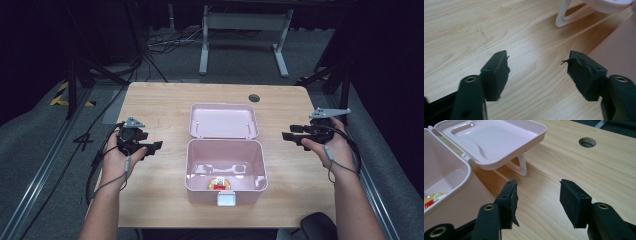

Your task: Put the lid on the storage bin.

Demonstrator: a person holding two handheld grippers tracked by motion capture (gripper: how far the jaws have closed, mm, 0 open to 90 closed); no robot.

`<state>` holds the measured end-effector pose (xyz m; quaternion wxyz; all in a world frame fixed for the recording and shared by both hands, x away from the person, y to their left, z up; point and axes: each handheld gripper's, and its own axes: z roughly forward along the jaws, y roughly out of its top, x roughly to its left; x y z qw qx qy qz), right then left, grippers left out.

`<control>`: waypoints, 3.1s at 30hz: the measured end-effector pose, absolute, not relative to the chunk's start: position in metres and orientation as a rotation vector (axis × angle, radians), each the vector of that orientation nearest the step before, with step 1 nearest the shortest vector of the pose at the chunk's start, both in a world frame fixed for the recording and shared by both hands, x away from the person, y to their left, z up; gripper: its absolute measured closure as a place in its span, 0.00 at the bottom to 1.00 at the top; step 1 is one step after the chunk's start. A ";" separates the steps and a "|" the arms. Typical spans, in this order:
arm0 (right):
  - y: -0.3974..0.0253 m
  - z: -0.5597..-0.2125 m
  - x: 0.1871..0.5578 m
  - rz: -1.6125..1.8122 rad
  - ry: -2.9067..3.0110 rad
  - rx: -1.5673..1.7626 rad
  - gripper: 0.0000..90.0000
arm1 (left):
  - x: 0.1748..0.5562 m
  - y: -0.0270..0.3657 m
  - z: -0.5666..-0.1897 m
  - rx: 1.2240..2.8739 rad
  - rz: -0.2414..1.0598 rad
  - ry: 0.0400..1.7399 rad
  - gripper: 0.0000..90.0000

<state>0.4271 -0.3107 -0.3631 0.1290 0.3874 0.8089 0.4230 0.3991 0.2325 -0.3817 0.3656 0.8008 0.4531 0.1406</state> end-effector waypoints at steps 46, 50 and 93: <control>-0.326 -0.392 0.368 1.249 2.310 1.033 0.50 | 0.544 0.146 -0.372 1.956 0.189 1.037 0.33; -0.328 -0.393 0.364 1.250 2.301 1.048 0.50 | 0.552 0.141 -0.382 1.980 0.165 1.044 0.33; -0.324 -0.390 0.357 1.346 2.335 1.066 0.52 | 0.557 0.141 -0.383 1.926 0.056 1.001 0.67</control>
